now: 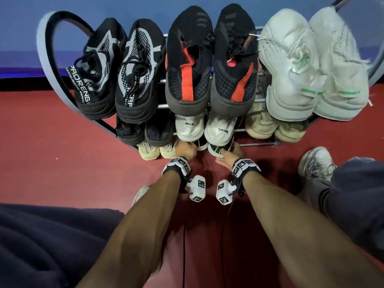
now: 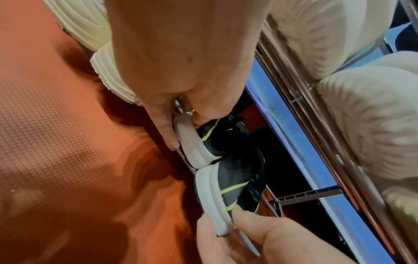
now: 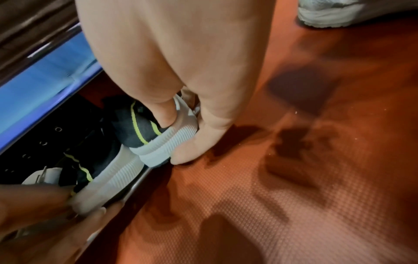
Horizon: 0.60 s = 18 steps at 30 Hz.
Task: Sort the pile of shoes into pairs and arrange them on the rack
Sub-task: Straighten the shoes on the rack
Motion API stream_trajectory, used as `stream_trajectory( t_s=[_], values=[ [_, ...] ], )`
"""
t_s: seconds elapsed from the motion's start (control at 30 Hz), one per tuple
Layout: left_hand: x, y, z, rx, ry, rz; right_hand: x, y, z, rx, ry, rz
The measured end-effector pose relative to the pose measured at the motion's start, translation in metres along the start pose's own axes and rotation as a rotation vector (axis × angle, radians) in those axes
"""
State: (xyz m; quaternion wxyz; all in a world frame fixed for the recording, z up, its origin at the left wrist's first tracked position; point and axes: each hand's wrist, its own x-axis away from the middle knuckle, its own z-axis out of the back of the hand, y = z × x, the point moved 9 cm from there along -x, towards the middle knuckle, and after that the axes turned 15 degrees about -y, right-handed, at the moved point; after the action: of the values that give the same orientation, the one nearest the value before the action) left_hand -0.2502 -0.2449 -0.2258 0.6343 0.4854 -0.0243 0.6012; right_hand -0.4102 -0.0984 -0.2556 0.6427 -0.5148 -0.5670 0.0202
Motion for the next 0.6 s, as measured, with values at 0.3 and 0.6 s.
stream_trajectory(
  t_s=[0.3, 0.6],
  values=[
    [-0.023, -0.037, -0.039, 0.247, -0.104, 0.063, -0.002, -0.012, 0.023, 0.157, 0.160, 0.098],
    [0.034, -0.008, 0.003, 0.138, 0.006, -0.018, -0.005, -0.011, 0.005, 0.164, 0.131, 0.107]
  ],
)
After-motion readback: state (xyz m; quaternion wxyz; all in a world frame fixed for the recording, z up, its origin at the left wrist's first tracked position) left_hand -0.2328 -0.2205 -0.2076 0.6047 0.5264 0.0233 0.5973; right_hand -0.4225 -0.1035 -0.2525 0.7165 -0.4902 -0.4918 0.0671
